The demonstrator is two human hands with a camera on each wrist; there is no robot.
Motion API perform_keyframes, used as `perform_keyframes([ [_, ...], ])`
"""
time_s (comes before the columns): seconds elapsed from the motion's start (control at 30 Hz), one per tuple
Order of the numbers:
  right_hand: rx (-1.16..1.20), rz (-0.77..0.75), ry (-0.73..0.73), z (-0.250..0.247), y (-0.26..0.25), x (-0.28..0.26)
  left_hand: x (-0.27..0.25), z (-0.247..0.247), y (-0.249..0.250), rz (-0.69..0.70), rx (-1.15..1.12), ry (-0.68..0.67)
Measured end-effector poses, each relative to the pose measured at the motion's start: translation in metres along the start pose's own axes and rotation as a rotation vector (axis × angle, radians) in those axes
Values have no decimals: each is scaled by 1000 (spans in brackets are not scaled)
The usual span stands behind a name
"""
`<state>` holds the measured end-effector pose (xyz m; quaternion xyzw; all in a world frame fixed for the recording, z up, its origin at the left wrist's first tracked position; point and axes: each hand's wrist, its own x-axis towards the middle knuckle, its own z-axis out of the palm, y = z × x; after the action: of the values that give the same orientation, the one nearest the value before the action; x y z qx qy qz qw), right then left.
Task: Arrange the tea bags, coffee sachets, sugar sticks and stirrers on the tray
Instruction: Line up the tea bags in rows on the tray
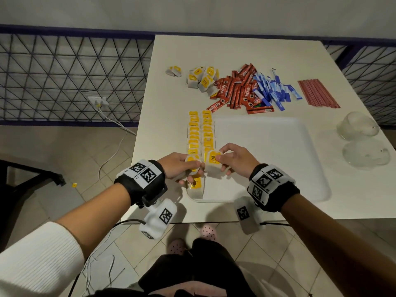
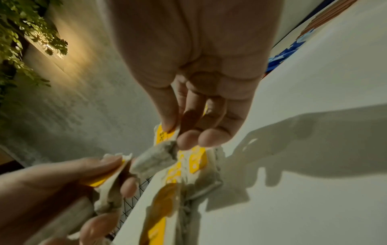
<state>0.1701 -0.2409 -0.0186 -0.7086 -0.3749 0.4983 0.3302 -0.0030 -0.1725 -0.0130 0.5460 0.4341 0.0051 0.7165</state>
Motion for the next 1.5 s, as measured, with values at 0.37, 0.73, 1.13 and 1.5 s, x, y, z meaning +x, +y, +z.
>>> perform_keyframes([
  [0.37,-233,28,32,21,24,14,-4,-11,-10,-21,-36,114],
  [0.73,-257,30,117,19,22,30,-2,-13,-5,-21,44,138],
  [1.13,-675,-172,-48,19,20,6,0,-14,-3,-18,34,171],
  [1.5,-815,-173,-54,22,17,13,-3,-11,-2,-25,20,153],
])
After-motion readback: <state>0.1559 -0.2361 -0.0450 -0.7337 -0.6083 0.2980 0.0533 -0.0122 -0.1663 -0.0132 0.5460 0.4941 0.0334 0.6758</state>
